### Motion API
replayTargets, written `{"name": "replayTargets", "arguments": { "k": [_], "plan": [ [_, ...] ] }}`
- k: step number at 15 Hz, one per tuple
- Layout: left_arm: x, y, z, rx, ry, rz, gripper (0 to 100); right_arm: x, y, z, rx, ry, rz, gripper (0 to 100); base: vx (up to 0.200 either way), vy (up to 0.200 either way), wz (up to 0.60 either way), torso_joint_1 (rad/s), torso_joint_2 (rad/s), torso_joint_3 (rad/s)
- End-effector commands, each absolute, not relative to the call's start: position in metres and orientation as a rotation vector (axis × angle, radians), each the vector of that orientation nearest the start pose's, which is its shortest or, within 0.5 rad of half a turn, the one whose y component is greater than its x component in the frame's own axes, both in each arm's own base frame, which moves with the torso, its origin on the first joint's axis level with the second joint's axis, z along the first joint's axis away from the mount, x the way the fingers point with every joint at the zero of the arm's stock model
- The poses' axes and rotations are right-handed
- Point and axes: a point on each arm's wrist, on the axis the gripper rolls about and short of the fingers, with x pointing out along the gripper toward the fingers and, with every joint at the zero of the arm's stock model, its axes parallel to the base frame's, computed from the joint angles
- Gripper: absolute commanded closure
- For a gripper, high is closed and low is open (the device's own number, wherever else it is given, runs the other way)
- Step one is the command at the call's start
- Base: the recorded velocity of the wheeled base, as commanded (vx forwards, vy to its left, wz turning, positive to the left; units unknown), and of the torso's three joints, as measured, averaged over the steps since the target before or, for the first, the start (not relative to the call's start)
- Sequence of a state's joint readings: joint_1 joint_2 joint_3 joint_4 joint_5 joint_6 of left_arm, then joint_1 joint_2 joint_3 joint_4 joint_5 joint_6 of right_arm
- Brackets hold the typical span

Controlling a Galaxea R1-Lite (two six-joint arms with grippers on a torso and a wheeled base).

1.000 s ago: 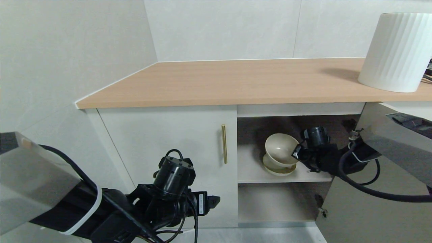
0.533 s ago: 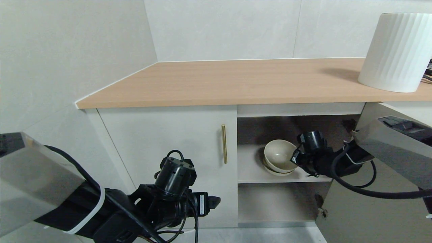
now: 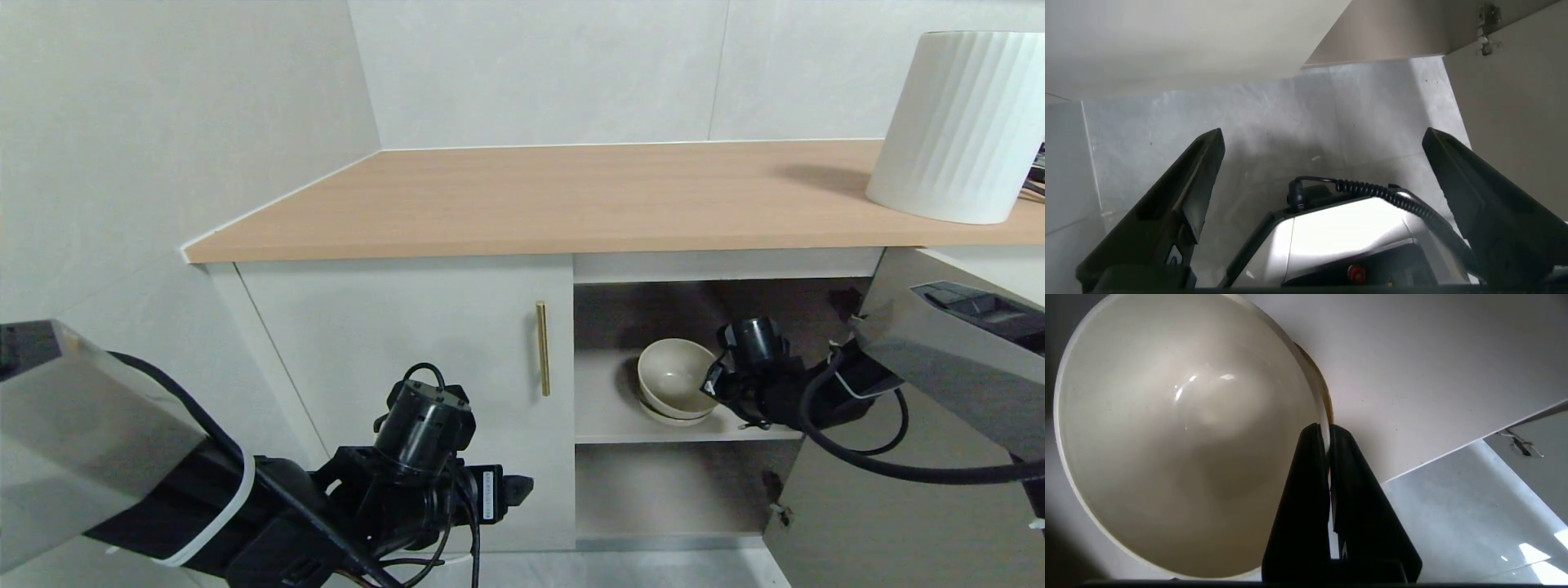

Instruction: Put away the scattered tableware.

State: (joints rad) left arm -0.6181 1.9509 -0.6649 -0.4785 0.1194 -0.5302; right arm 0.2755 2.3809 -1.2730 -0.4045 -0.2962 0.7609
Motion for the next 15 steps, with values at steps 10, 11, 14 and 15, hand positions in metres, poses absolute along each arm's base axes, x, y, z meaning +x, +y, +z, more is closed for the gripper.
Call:
{"name": "replayTargets", "arguments": {
  "k": [10,11,14,15],
  "plan": [
    [0.249,-0.174,0.058,-0.201,0.857,-0.254,0,0.422,0.116,0.022,0.526,0.628,-0.262,0,0.0,0.0,0.0,0.0,0.0,0.0],
    [0.249,-0.174,0.059,-0.203,0.853,-0.253,0,0.417,0.116,0.026,0.524,0.63,-0.259,0,0.0,0.0,0.0,0.0,0.0,0.0],
    [0.248,-0.172,0.064,-0.204,0.834,-0.245,0,0.375,0.115,0.047,0.449,0.694,-0.177,0,0.0,0.0,0.0,0.0,0.0,0.0],
    [0.247,-0.171,0.066,-0.203,0.826,-0.239,0,0.365,0.115,0.051,0.429,0.707,-0.151,0,0.0,0.0,0.0,0.0,0.0,0.0]
  ]
}}
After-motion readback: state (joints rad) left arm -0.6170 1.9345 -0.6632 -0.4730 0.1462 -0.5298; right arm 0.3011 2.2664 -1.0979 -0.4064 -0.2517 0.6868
